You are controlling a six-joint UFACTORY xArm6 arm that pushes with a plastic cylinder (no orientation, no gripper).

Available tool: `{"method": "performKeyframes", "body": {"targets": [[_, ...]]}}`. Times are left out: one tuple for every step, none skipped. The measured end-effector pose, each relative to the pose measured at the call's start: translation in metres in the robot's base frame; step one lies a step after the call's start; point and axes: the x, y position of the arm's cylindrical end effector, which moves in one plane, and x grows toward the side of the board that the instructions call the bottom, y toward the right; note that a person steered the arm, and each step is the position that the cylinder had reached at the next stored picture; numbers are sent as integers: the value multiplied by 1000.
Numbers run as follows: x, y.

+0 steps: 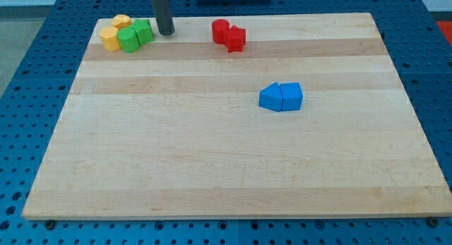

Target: Move the red star and red circle closer to the blue cube

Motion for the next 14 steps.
{"method": "performKeyframes", "body": {"targets": [[-8,31],[-12,63],[-11,89],[-10,115],[-10,128],[-10,130],[-8,130],[6,130],[27,133],[42,133],[52,133],[58,134],[63,138],[74,143]]}}
